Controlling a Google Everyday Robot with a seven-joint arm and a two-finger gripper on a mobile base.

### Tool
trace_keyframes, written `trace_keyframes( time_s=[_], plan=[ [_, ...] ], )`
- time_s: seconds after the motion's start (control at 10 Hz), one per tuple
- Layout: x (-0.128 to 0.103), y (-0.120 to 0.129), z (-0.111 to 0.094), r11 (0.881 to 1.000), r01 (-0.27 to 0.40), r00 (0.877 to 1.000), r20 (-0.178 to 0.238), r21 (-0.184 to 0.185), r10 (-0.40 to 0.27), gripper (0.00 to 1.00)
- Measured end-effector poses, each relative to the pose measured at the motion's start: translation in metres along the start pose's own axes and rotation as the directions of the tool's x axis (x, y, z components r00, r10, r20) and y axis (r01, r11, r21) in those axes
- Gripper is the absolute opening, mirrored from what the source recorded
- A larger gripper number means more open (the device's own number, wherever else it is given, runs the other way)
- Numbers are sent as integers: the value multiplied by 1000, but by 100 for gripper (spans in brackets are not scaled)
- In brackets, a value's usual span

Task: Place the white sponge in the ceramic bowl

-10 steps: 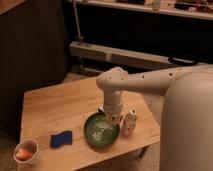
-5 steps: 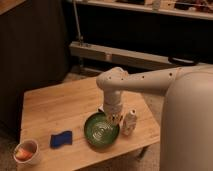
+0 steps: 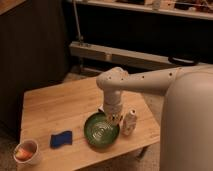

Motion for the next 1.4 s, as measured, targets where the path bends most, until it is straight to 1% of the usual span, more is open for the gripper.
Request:
trace_keyframes(
  time_s=[0.8, 0.9, 1.0, 1.1, 1.2, 1.3, 1.4],
  plan=[
    [0, 0, 0, 1000, 4, 1000, 1, 2, -4, 2],
    [0, 1, -2, 1000, 18, 1000, 12, 8, -18, 2],
    [1, 8, -11, 996, 85, 995, 48, 31, -86, 2],
    [2, 20, -17, 986, 159, 984, 71, 51, -162, 2],
    [2, 39, -23, 966, 247, 963, 92, 75, -253, 0],
    [2, 68, -31, 923, 369, 917, 122, 104, -380, 1],
    [2, 91, -36, 885, 450, 875, 138, 119, -463, 2]
  ],
)
